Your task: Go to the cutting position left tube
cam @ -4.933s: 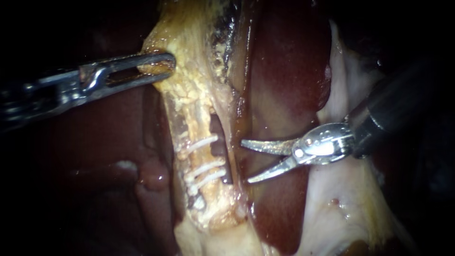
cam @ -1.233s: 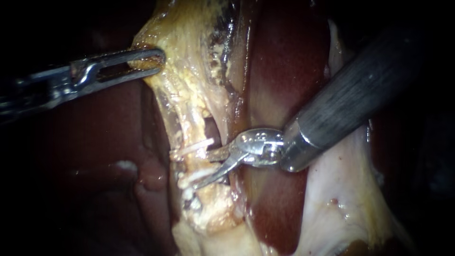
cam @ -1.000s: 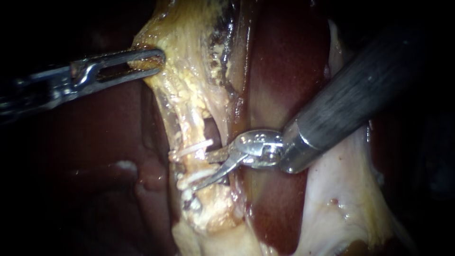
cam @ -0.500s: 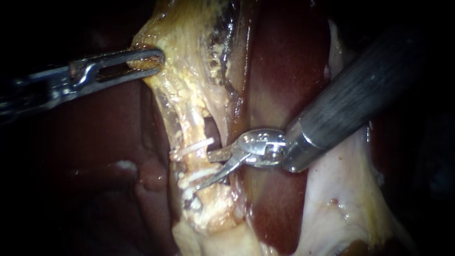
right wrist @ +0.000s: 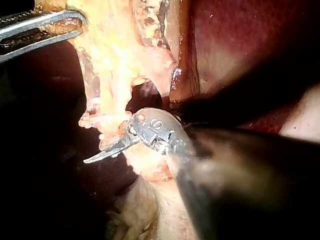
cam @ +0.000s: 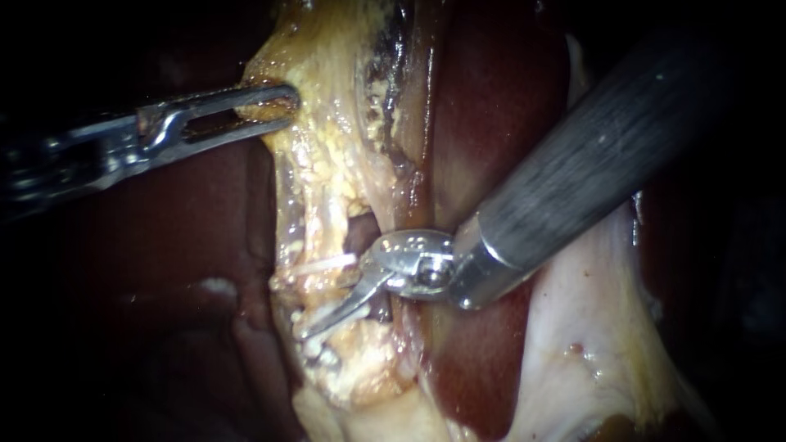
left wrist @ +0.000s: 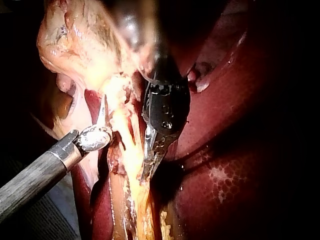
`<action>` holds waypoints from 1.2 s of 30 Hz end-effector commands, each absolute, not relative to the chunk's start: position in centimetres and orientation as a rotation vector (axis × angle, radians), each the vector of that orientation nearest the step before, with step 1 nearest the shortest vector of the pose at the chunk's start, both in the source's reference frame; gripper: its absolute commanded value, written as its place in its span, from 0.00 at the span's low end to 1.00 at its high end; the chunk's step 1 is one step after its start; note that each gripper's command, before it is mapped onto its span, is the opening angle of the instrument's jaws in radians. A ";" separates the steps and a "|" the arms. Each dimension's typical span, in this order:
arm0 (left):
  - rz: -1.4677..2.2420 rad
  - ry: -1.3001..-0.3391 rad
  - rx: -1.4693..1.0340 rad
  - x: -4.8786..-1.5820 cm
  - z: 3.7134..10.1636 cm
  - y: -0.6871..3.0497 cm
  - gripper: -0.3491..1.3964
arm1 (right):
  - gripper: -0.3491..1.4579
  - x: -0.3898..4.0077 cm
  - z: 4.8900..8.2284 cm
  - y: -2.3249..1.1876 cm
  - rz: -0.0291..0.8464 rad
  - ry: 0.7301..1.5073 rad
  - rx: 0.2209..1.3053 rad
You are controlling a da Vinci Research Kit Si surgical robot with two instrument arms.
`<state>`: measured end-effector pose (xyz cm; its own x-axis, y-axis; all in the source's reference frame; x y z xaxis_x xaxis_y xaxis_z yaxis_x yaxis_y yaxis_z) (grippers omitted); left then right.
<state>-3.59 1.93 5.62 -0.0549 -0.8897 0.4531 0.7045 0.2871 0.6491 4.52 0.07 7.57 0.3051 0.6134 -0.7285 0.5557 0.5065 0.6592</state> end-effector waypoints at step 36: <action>-1.319 -0.962 0.241 -3.54 5.64 1.92 0.00 | 0.87 4.09 7.69 0.19 0.119 1.343 1.195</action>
